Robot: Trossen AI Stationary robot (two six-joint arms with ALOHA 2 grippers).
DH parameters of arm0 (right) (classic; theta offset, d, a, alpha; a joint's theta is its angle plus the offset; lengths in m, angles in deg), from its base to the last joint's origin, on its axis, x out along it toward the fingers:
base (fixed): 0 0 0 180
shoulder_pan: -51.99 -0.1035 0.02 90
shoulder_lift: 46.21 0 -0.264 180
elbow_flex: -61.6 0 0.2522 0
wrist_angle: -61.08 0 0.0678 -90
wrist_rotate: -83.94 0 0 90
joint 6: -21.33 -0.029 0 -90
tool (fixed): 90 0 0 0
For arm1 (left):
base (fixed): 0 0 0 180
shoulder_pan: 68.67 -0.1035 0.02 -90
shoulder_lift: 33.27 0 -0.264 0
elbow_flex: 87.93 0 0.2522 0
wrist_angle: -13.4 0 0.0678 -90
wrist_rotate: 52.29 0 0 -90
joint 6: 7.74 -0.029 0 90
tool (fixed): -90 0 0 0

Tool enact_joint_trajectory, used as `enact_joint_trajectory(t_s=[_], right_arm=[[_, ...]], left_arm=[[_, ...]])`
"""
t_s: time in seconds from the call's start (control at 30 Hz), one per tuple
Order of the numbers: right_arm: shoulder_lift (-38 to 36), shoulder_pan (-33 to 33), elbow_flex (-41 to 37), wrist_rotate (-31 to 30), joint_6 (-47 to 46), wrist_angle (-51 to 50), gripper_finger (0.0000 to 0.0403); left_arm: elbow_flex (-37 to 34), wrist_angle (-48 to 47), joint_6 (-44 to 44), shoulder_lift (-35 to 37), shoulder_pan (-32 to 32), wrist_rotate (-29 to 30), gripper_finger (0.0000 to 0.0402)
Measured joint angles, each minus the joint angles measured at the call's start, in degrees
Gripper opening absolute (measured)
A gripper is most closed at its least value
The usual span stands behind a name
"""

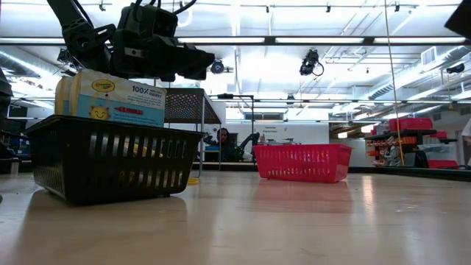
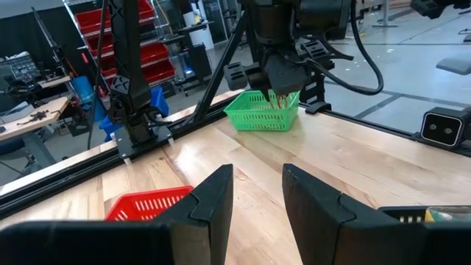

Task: Pick & Place Office Desk Supplies
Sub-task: Put the red rubber band into the green basket

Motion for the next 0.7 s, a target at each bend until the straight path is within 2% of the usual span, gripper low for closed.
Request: enact_joint_trajectory(t_s=[0.2,0.4,0.57,0.7], right_arm=[[0.0,-0.3,0.0,0.4,-3.5,-1.7,0.0229],[-0.1,-0.7,0.2,0.9,-4.2,-1.9,0.0233],[-1.3,-1.4,0.6,-6.6,-8.4,-2.9,0.0233],[-1.3,-2.1,-0.1,-5.2,-13.3,-3.5,0.0233]], left_arm=[[0.0,-0.3,0.0,0.0,0.0,0.0,0.0127],[0.0,-0.4,-0.1,0.0,0.0,0.0,0.0127],[0.0,-0.4,-0.1,0.0,0.0,0.0,0.0127],[0.0,-0.4,-0.1,0.0,0.0,0.0,0.0127]])
